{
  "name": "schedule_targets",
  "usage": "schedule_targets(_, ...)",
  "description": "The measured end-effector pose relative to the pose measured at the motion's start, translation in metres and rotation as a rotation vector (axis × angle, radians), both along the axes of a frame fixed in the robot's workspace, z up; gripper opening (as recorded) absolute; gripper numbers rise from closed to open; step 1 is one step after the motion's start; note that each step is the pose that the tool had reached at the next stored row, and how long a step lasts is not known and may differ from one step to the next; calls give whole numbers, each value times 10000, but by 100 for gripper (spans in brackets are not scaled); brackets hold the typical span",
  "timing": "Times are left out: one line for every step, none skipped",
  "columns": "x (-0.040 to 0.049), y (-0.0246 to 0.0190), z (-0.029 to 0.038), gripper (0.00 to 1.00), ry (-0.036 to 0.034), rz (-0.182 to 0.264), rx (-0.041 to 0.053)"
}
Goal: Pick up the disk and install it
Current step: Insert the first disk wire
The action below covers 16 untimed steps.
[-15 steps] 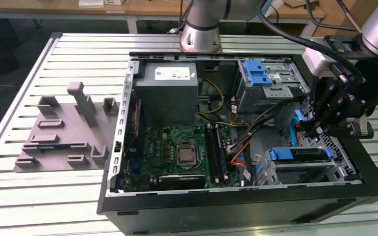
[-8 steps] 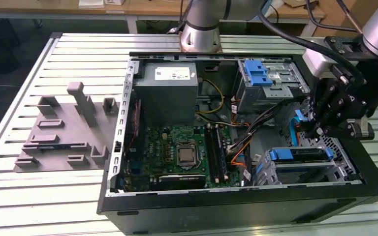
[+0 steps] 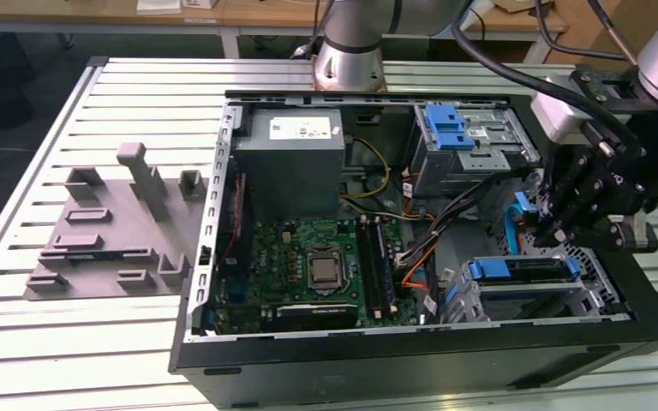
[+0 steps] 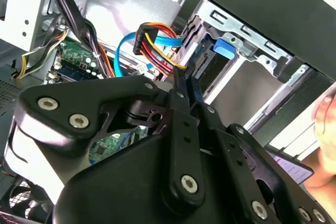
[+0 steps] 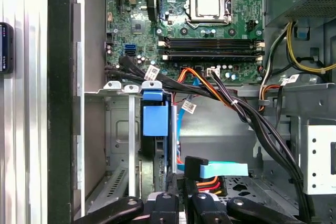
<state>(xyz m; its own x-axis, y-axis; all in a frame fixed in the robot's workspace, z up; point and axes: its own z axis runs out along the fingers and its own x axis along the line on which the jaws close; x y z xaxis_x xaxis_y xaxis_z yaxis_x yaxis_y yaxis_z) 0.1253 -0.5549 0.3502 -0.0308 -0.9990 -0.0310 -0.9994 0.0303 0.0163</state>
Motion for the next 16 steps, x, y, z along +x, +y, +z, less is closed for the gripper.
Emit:
schedule_targets(0,-13,-4,16,0,0,2)
schedule_targets(0,-30,-9,16,0,-1,1)
schedule_targets(0,-41,-17,16,0,0,2)
schedule_targets(0,-46,-31,16,0,0,4)
schedule_targets(0,-49,-44,16,0,0,2)
schedule_targets(0,-51,-56,16,0,0,1)
schedule_targets(0,-55,-66,16,1,0,0)
schedule_targets(0,-61,-74,16,1,0,0)
schedule_targets(0,-67,-83,16,2,0,1)
schedule_targets(0,-72,-90,16,2,-1,2)
schedule_targets(0,-76,-95,16,3,-1,1)
schedule_targets(0,-79,-99,16,4,-1,2)
schedule_targets(1,-81,-103,16,5,0,2)
schedule_targets(3,-81,-105,16,8,1,1)
schedule_targets(7,-82,-107,16,12,2,0)
schedule_targets(10,-82,-109,16,18,1,1)
